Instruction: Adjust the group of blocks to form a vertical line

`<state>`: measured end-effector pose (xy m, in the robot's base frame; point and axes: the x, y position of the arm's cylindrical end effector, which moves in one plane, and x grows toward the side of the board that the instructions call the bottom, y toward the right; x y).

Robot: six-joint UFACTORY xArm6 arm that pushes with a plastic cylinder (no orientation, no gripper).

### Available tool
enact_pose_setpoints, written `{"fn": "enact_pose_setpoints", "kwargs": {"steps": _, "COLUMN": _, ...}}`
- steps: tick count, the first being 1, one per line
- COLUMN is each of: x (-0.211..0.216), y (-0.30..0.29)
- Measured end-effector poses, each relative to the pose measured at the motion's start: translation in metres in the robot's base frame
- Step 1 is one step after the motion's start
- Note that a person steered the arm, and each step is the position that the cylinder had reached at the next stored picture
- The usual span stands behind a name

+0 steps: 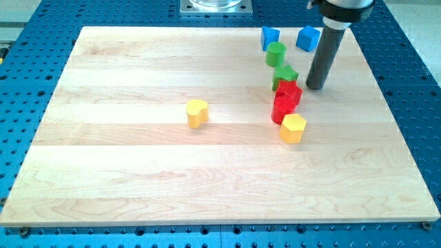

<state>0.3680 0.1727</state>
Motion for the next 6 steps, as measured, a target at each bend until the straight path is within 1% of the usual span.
{"fn": "enact_pose_setpoints", "kwargs": {"steps": 1, "x": 0.0, "y": -0.023}}
{"fn": "enact_pose_setpoints", "kwargs": {"steps": 2, "x": 0.0, "y": -0.03}}
{"fn": "enact_pose_setpoints", "kwargs": {"steps": 4, "x": 0.016, "y": -0.022}}
{"fn": "enact_pose_setpoints", "kwargs": {"steps": 5, "x": -0.007, "y": -0.024}}
{"fn": "enact_pose_setpoints", "kwargs": {"steps": 6, "x": -0.031, "y": -0.037}}
